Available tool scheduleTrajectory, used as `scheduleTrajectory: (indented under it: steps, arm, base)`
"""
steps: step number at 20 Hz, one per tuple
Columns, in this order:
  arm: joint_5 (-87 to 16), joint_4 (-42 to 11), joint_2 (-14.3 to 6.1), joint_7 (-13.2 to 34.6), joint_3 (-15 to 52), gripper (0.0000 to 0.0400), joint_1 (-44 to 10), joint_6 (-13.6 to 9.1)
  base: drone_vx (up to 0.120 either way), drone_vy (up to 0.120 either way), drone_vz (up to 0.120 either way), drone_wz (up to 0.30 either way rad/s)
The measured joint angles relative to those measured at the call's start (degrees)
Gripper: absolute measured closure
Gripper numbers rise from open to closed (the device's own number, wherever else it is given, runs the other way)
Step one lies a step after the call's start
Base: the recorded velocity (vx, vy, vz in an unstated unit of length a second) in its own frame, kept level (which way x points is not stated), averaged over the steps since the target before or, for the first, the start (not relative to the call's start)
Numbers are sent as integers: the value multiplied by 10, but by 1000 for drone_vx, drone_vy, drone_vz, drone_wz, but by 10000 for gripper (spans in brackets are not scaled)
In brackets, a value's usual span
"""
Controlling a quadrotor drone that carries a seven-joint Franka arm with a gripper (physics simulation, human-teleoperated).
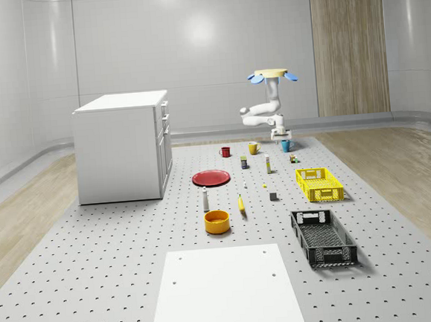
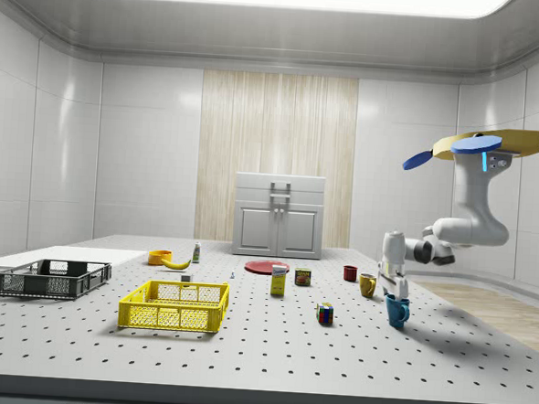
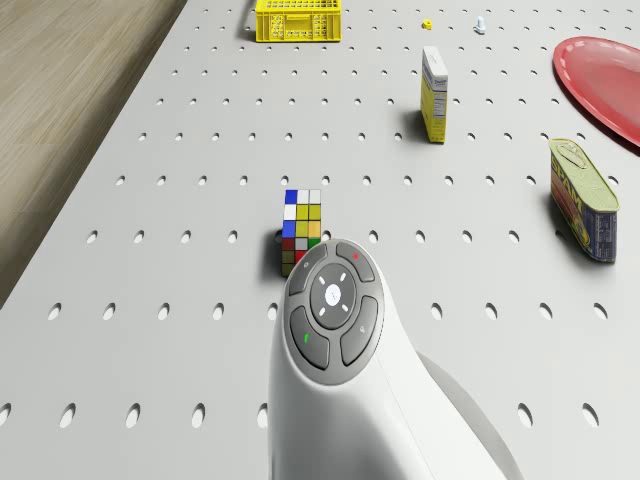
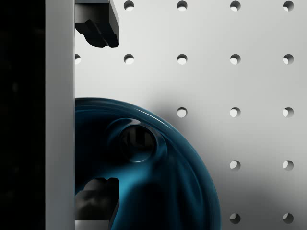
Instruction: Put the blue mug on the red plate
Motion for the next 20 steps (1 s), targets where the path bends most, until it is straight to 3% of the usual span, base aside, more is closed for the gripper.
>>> scheduleTrajectory:
  steps: [3,7,11,16,20]
  arm:
    - [-3,2,-3,1,-3,146,-2,5]
    - [-3,4,-8,2,-5,243,-5,11]
    - [-2,5,-11,3,-5,279,-7,15]
    - [6,3,-15,6,3,294,-9,15]
    - [29,-3,-16,10,26,298,-10,8]
  base:
    - [0,0,0,0]
    - [0,0,0,0]
    - [0,0,0,0]
    - [0,0,0,0]
    - [80,-70,120,0]
